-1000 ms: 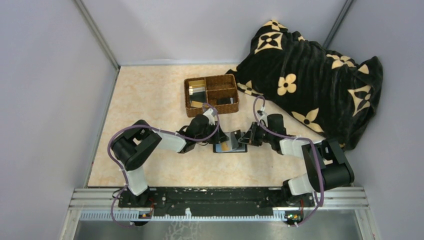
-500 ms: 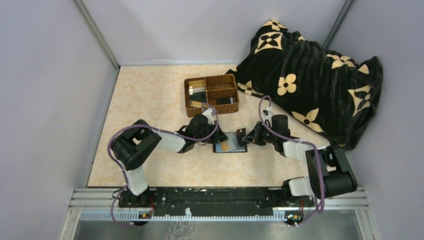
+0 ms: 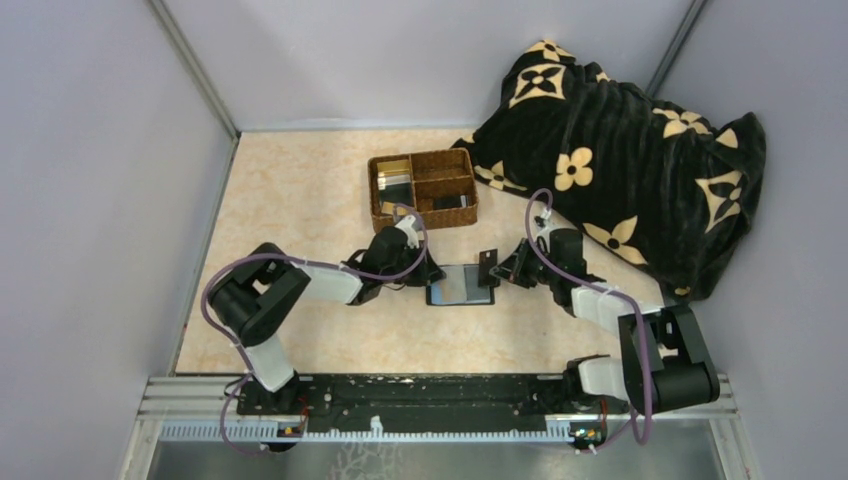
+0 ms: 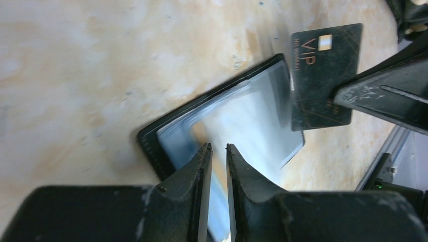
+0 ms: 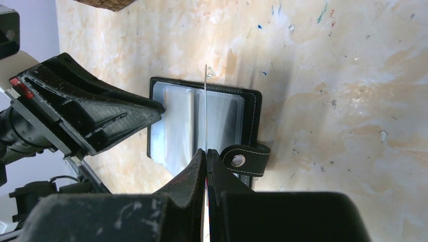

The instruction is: Take the credit cards out of the card holder

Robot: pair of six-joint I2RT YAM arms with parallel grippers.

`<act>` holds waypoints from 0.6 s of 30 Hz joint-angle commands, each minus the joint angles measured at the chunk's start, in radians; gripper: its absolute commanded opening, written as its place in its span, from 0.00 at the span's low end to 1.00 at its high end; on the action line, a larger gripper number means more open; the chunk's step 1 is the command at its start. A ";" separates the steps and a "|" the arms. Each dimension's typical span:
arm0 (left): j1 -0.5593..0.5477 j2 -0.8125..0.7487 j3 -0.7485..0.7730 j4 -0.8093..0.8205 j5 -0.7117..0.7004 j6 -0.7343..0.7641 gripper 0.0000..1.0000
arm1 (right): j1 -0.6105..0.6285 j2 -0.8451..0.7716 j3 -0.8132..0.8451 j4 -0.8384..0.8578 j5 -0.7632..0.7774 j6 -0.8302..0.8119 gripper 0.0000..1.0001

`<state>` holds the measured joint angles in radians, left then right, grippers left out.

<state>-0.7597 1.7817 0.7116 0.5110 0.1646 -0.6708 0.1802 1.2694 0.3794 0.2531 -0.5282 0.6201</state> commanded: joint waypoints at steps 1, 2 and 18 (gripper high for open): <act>0.045 -0.047 -0.069 -0.229 -0.045 0.058 0.25 | -0.012 -0.033 0.003 0.032 -0.007 0.003 0.00; 0.052 -0.067 -0.075 -0.234 -0.043 0.059 0.25 | -0.012 -0.034 0.000 0.038 -0.012 0.003 0.00; 0.059 -0.318 -0.046 -0.232 0.041 0.103 0.23 | -0.010 -0.089 0.033 0.079 -0.158 0.035 0.00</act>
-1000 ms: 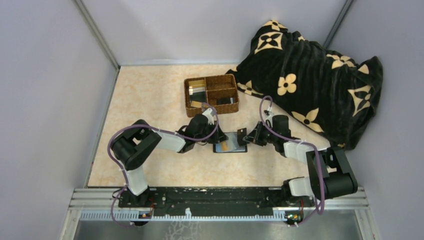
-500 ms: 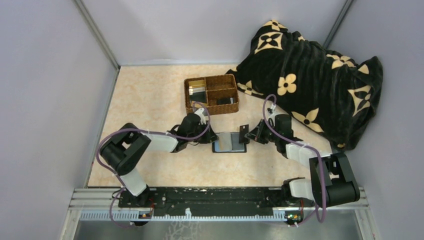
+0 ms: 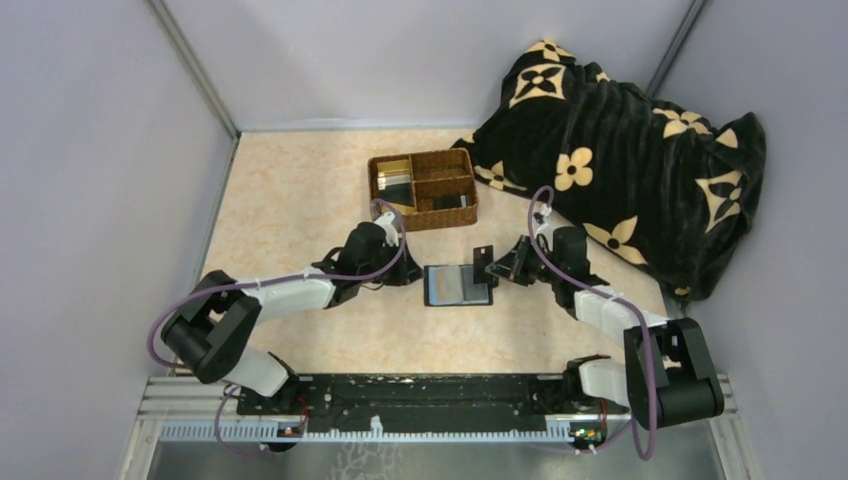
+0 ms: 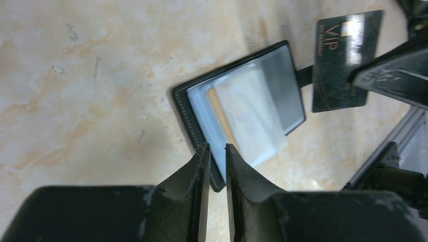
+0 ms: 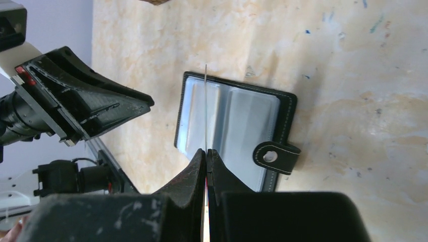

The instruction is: Take the credit cards out of the card holder

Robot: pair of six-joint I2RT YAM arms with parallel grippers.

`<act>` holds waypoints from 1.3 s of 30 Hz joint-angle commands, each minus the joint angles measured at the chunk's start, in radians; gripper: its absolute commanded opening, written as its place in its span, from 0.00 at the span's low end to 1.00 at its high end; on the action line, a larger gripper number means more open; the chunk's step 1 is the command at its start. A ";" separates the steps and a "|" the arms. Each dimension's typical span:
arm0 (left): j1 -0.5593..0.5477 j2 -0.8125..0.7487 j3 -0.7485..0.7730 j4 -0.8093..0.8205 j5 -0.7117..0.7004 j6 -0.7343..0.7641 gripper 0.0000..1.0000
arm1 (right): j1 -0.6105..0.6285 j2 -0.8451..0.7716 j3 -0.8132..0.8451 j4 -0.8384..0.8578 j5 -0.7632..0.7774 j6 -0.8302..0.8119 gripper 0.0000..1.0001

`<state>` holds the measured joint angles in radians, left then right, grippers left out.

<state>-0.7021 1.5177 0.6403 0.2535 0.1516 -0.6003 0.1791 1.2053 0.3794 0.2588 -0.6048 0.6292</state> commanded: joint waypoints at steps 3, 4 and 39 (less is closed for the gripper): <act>0.006 -0.078 0.007 0.105 0.105 0.014 0.22 | 0.000 0.010 0.044 0.135 -0.137 0.060 0.00; 0.012 -0.079 -0.002 0.141 0.144 -0.002 0.23 | 0.006 0.019 0.048 0.158 -0.152 0.074 0.00; 0.177 0.335 -0.253 1.477 0.571 -0.564 0.51 | 0.226 0.209 0.124 0.525 -0.239 0.278 0.00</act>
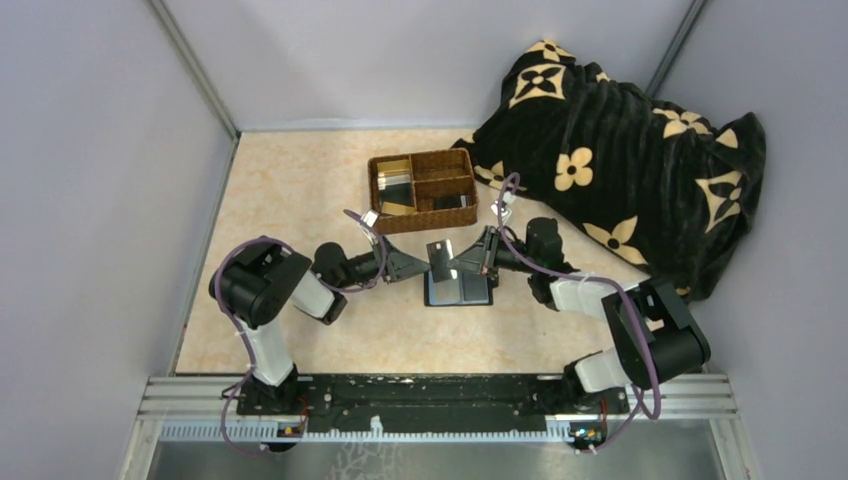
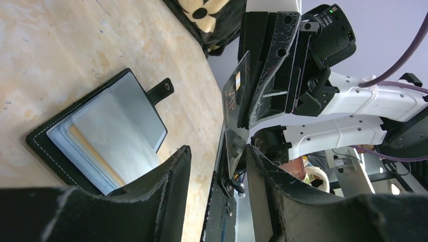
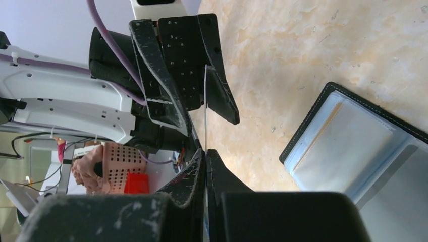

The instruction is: Take the credit cards out of the card holder

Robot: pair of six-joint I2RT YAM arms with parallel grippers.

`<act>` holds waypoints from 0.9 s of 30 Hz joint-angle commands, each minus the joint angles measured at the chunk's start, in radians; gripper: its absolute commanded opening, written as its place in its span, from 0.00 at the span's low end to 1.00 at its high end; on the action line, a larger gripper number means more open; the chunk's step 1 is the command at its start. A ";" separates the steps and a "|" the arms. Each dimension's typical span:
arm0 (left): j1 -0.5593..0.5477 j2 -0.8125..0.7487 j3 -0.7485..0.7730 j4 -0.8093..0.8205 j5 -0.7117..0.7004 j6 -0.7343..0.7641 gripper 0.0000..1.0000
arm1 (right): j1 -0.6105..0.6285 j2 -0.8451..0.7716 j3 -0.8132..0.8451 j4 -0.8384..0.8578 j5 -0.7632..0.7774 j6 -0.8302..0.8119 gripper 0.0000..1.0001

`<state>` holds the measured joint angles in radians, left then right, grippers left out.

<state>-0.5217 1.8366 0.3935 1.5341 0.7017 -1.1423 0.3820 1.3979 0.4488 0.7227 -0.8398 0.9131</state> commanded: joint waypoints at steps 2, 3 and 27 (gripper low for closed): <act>-0.004 0.009 -0.005 0.191 0.025 -0.016 0.47 | 0.027 0.020 0.056 0.063 0.000 -0.004 0.00; -0.004 0.006 -0.003 0.181 0.028 -0.012 0.46 | 0.029 0.021 0.057 0.062 0.002 -0.005 0.00; -0.005 0.005 -0.019 0.234 0.051 -0.019 0.00 | 0.049 0.065 0.070 0.044 0.034 -0.022 0.00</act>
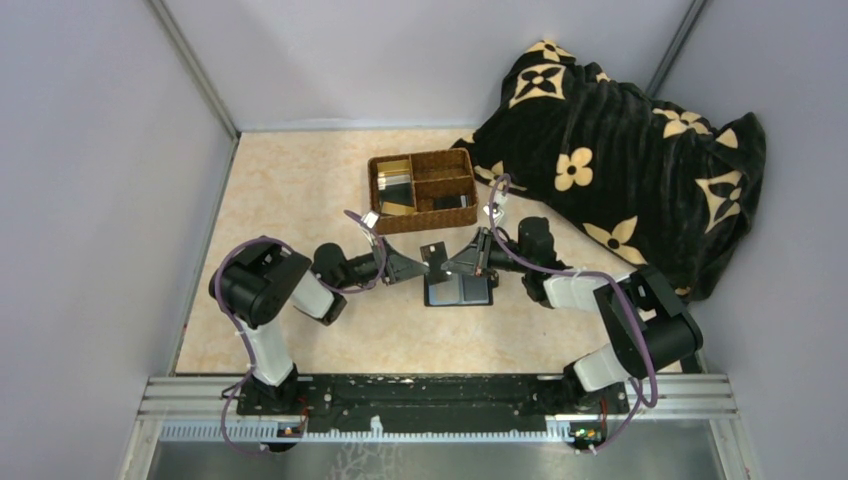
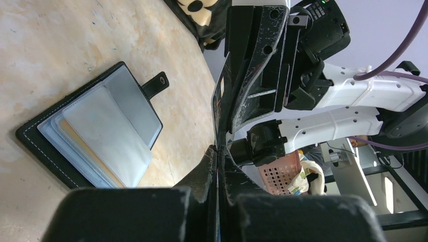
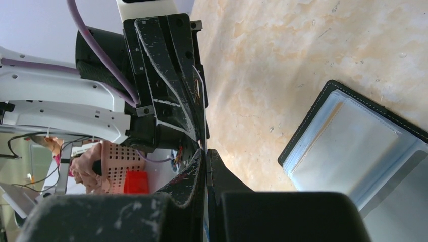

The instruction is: Take the credit cards out of the card holder

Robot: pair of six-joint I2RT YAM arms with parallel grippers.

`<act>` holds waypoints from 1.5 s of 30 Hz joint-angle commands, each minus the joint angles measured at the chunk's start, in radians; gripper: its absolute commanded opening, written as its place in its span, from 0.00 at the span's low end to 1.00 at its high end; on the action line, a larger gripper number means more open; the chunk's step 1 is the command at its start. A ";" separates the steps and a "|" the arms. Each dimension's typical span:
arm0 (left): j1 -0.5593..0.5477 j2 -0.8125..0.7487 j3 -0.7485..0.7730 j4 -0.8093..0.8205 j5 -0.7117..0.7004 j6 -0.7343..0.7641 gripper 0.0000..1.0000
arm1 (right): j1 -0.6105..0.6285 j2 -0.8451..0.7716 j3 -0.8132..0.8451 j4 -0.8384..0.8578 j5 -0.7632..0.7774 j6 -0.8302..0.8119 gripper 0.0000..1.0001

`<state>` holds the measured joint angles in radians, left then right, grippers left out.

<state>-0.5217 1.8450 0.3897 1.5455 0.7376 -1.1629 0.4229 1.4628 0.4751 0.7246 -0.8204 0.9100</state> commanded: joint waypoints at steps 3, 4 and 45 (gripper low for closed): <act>-0.006 0.003 -0.020 0.228 0.016 0.001 0.00 | 0.008 -0.009 0.043 0.043 0.028 -0.020 0.00; -0.007 0.006 -0.022 0.231 0.017 0.001 0.00 | 0.009 -0.013 0.043 0.044 0.035 -0.020 0.00; -0.164 0.042 -0.059 0.242 -0.068 0.029 0.00 | 0.008 -0.030 0.126 -0.053 0.069 -0.082 0.00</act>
<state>-0.6628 1.8702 0.3210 1.5467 0.6331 -1.1515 0.4294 1.4616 0.5453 0.5838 -0.7723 0.8337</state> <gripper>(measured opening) 0.005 0.009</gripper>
